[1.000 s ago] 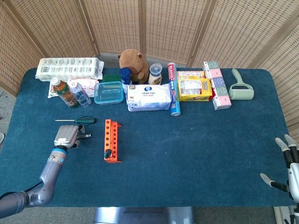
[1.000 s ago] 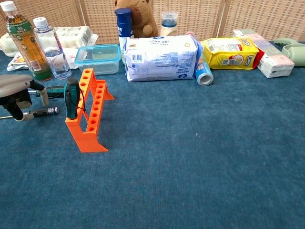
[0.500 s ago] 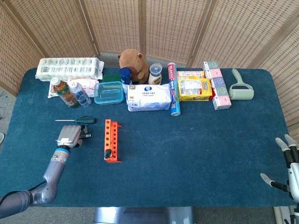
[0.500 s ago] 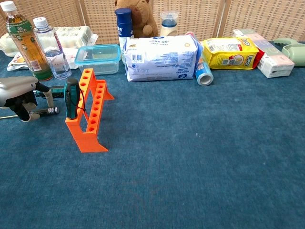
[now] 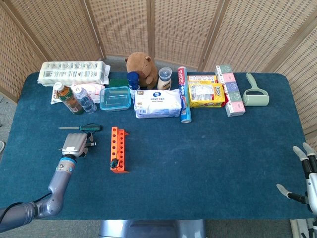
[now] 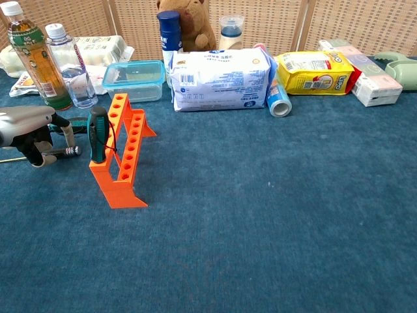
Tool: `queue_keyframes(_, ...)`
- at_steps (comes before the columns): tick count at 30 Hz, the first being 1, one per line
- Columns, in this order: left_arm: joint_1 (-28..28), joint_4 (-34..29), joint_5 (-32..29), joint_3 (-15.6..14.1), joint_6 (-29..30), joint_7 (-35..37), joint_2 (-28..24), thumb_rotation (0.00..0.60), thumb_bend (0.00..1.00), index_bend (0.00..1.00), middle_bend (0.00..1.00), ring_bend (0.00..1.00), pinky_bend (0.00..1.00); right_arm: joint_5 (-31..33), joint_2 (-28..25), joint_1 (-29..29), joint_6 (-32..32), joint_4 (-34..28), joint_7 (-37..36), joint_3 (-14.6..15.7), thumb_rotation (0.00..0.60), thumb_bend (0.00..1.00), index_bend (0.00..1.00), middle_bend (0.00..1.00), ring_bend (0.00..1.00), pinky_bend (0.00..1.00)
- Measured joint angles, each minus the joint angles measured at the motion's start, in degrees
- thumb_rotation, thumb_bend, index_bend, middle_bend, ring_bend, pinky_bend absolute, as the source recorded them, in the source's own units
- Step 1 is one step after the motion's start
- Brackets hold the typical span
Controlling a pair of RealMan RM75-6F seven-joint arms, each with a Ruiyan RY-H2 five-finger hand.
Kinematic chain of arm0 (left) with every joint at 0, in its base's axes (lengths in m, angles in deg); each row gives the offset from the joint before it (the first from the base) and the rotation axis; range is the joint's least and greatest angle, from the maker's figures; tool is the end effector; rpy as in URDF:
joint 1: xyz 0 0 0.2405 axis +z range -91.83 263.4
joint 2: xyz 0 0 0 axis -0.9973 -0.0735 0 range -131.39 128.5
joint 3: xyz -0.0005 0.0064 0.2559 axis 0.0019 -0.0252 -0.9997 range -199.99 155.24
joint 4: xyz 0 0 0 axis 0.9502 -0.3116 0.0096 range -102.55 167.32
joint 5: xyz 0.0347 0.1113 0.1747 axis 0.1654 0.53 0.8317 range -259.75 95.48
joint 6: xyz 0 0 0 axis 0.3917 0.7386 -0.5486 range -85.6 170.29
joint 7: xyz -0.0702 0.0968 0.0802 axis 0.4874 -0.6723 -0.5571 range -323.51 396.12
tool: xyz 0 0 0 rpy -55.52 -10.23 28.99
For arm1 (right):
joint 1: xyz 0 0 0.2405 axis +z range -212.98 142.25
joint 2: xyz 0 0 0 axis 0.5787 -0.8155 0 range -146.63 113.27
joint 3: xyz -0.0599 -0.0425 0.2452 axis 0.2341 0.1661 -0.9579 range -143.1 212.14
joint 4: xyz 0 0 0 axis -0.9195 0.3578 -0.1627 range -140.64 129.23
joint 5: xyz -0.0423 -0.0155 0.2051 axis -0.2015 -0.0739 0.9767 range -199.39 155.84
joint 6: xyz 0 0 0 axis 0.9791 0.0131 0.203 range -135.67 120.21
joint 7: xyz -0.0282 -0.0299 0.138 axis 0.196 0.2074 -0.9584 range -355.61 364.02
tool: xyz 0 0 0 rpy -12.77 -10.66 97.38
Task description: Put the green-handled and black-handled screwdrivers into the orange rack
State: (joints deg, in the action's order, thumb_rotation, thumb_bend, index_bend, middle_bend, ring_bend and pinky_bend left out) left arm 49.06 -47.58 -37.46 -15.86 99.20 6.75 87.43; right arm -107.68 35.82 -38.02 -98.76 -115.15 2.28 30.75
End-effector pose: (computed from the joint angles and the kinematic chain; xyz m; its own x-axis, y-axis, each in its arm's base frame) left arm -0.2486 0.3286 -0.0098 0.4793 0.3903 0.7861 0.8605 -0.0329 -0.5084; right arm -0.2781 -0.1436 0.2101 0.2806 0.0687 0.9574 -0.9574 0.0914 0.2741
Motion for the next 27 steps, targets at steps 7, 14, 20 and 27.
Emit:
queue_keyframes(7, -0.1, 0.0, -0.4, 0.0, 0.2, -0.7, 0.4, 0.6, 0.39, 0.4, 0.96, 0.89, 0.9, -0.2, -0.1, 0.0, -0.1, 0.0, -0.3, 0.0, 0.6, 0.0, 0.1, 0.0, 0.03, 0.0)
queue_keyframes(14, -0.3, 0.5, -1.1, 0.1, 1.2, -2.4, 1.6, 0.6, 0.39, 0.4, 0.96, 0.89, 0.9, -0.2, -0.1, 0.0, -0.1, 0.0, -0.3, 0.0, 0.6, 0.0, 0.1, 0.0, 0.03, 0.0)
queue_keyframes(20, -0.4, 0.5, -1.9, 0.4, 2.0, -3.5, 2.1, 0.6, 0.43, 0.45, 0.96, 0.89, 0.9, -0.2, -0.1, 0.1, 0.0, 0.0, -0.4, 0.0, 0.6, 0.0, 0.1, 0.0, 0.03, 0.0)
queue_keyframes(27, -0.2, -0.1, -2.2, 0.6, 2.7, -4.0, 2.2, 0.6, 0.48, 0.47, 0.96, 0.89, 0.9, -0.3, 0.0, 0.2, 0.0, 0.0, -0.3, 0.0, 0.6, 0.0, 0.1, 0.0, 0.03, 0.0)
